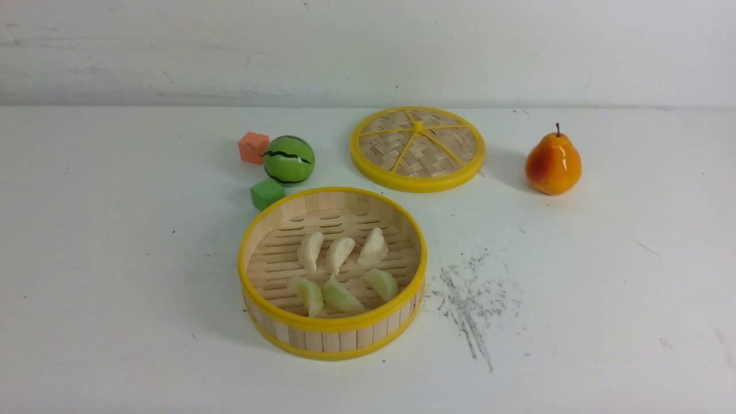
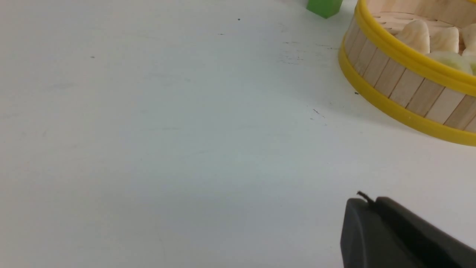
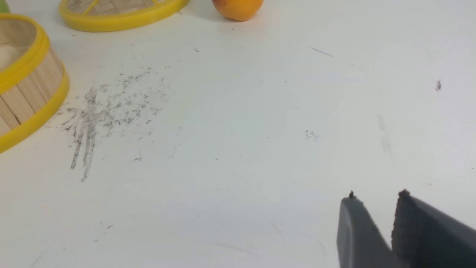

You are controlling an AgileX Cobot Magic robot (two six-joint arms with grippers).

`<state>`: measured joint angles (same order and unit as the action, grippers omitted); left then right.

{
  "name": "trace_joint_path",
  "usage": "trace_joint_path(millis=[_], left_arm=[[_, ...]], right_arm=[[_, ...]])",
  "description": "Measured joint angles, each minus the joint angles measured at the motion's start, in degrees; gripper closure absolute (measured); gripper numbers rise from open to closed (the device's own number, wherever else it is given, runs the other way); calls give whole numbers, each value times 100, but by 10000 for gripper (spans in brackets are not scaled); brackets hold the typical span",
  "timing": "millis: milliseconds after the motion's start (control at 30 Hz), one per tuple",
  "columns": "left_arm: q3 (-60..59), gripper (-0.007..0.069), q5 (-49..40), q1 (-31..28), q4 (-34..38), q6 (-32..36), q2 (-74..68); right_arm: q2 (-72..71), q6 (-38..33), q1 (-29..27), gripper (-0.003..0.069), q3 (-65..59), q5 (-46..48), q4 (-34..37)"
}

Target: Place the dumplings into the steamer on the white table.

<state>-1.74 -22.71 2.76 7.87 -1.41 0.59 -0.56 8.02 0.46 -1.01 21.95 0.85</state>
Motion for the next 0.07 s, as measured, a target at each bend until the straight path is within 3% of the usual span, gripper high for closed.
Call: trace_joint_path(millis=[67], left_arm=[[0, 608, 0, 0, 0, 0, 0]], right_arm=[[0, 0, 0, 491, 0, 0, 0]])
